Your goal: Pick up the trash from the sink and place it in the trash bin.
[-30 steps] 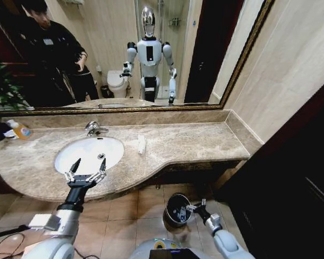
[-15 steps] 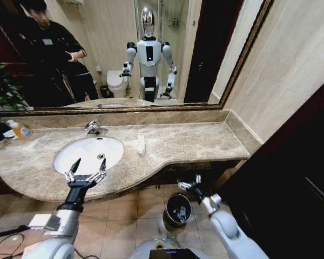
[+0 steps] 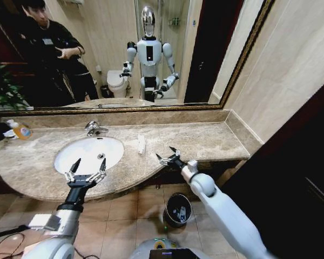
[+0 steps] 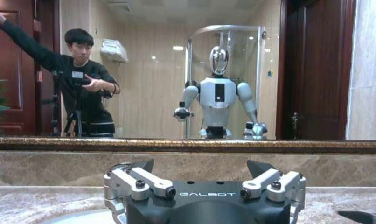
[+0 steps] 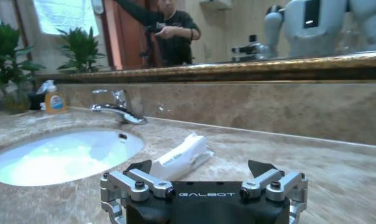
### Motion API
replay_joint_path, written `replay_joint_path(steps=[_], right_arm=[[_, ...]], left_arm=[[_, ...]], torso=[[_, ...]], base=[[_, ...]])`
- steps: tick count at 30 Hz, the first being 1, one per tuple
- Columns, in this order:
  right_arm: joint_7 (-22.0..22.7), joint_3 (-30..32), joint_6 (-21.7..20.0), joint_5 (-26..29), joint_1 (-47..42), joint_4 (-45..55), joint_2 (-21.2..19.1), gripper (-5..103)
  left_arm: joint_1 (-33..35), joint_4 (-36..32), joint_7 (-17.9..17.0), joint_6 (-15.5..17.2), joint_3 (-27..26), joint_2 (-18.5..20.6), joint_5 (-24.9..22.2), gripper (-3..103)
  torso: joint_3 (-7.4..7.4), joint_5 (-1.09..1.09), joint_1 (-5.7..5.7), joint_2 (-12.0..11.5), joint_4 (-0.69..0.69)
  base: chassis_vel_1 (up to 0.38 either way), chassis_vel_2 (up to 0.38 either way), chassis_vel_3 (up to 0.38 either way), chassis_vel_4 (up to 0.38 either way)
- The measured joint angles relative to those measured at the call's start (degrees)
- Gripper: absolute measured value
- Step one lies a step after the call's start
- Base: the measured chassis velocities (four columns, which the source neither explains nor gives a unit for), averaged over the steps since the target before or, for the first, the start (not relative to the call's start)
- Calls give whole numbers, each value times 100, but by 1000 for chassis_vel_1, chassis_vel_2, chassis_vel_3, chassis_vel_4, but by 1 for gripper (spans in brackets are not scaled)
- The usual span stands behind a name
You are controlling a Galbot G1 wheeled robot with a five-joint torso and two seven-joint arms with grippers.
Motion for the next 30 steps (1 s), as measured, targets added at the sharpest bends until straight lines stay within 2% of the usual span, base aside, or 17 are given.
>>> replay_joint_path(steps=[2, 6, 10, 11, 13, 14, 18, 19, 23, 30], right_arm=[[34, -345, -57, 128, 497, -303, 78, 100], [177, -684, -187, 354, 953, -487, 192, 100], [632, -1089, -424, 699, 1435, -695, 418, 100], [632, -1089, -424, 699, 1435, -695, 418, 100], [1061, -1279, -699, 951, 1632, -803, 586, 100], [1061, -1279, -699, 951, 1632, -803, 586, 100], [2200, -1543, -1251, 1418, 1834, -872, 911, 100], [2200, -1543, -1251, 1418, 1834, -872, 911, 100], [2963, -1700, -1366, 1487, 1880, -1022, 1149, 100], [3050, -1776, -1253, 1397, 1861, -1158, 1258, 100]], left_arm=[[0, 0, 0, 0, 0, 0, 0, 100], [0, 0, 1, 0, 0, 1, 0, 100], [0, 0, 1, 0, 0, 0, 0, 100], [0, 0, 1, 0, 0, 0, 0, 100], [0, 0, 1, 0, 0, 1, 0, 100], [0, 0, 1, 0, 0, 1, 0, 100], [0, 0, 1, 0, 0, 0, 0, 100], [0, 0, 1, 0, 0, 0, 0, 100], [0, 0, 1, 0, 0, 0, 0, 100], [0, 0, 1, 0, 0, 0, 0, 100]], torso=[[0, 0, 0, 0, 0], [0, 0, 0, 0, 1], [0, 0, 0, 0, 1], [0, 0, 0, 0, 1], [0, 0, 0, 0, 1], [0, 0, 0, 0, 1], [0, -1, 0, 0, 1], [0, -1, 0, 0, 1], [-1, -2, 0, 0, 0], [-1, 0, 0, 0, 0]], base=[[0, 0, 0, 0], [0, 0, 0, 0], [0, 0, 0, 0], [0, 0, 0, 0], [0, 0, 0, 0], [0, 0, 0, 0], [0, 0, 0, 0], [0, 0, 0, 0], [0, 0, 0, 0], [0, 0, 0, 0]])
